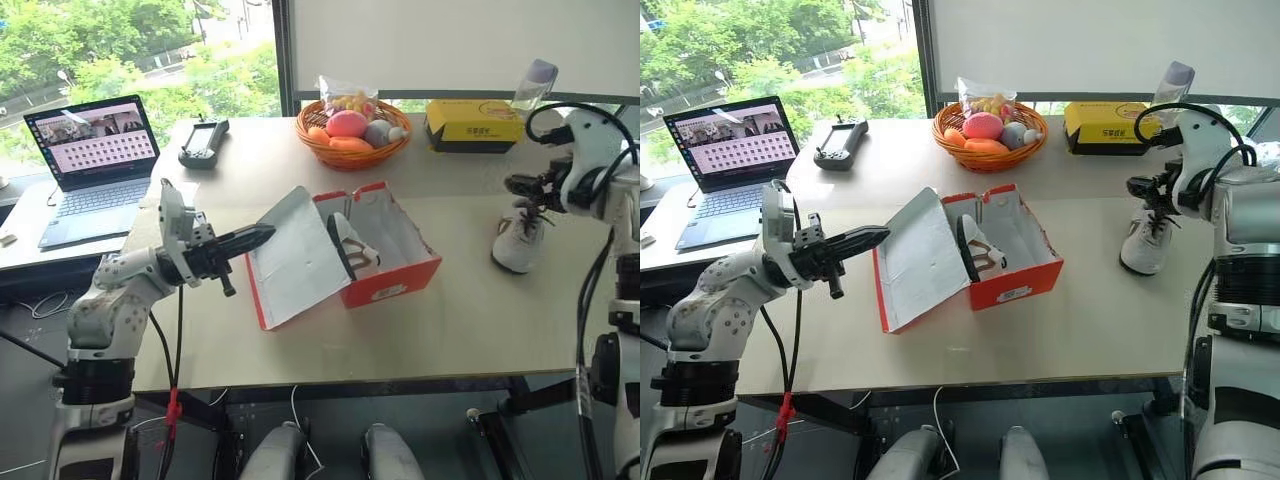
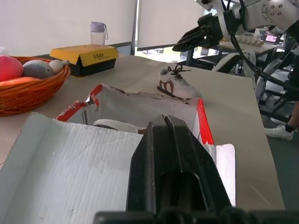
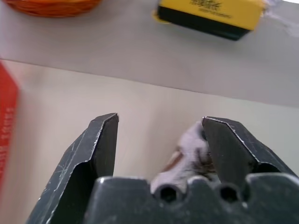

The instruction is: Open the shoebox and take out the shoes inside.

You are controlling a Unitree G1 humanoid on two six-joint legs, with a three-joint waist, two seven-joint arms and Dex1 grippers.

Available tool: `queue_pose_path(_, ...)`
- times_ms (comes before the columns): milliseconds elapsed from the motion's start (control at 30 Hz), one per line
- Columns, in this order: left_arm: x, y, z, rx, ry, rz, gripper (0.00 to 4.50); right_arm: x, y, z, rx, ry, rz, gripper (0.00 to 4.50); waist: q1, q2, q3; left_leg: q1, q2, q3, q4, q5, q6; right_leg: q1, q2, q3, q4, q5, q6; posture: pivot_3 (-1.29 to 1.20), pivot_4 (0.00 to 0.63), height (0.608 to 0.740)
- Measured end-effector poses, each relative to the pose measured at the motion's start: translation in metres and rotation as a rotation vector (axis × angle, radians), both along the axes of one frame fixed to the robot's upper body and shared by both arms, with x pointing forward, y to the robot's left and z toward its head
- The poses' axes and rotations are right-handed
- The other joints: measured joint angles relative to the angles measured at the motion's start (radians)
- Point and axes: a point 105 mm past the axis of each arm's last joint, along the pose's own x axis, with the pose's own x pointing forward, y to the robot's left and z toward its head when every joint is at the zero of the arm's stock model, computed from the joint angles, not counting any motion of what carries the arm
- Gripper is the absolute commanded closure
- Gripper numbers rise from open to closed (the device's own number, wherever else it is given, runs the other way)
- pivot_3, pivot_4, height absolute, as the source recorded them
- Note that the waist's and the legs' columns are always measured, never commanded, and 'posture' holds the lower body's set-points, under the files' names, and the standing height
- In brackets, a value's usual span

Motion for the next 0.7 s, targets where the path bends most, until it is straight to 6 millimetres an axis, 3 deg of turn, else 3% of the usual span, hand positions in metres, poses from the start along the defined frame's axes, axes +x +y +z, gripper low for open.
queue_pose_path(100, -0.002, -0.004, -0.001, -0.004, -0.001, -0.013, 4.5, -0.004, 0.054, -0.002, 0.147, 0.038, 0.209, 1.1, 0.002, 0.0, 0.0, 0.0, 0.001, 0.0, 0.0, 0.0, 0.0, 0.0, 0.0, -0.001, 0.0, 0.0, 0.0, 0.0, 0.15, 0.732)
queue_pose_path(300, -0.003, -0.005, -0.001, -0.005, -0.001, -0.021, 4.5, -0.023, 0.123, -0.019, 0.211, 0.203, 0.489, 1.1, 0.015, 0.0, 0.0, -0.001, -0.001, -0.001, 0.002, 0.0, 0.0, -0.001, 0.0, -0.002, 0.0, 0.001, 0.001, 0.0, 0.15, 0.732)
queue_pose_path(433, -0.004, -0.006, -0.002, -0.001, 0.002, -0.032, 4.5, -0.027, 0.139, -0.018, 0.148, 0.24, 0.568, 1.1, 0.018, 0.0, 0.0, -0.001, -0.001, -0.001, 0.002, 0.0, 0.0, -0.002, 0.0, -0.003, -0.001, 0.001, 0.001, 0.0, 0.15, 0.732)
queue_pose_path(700, -0.006, -0.007, 0.001, 0.01, -0.009, -0.04, 4.5, -0.021, 0.144, -0.079, 0.067, 0.426, 0.604, 1.1, 0.012, 0.0, 0.0, -0.001, -0.001, -0.001, 0.002, 0.0, 0.0, -0.001, 0.001, -0.002, -0.001, 0.001, 0.001, 0.0, 0.15, 0.732)
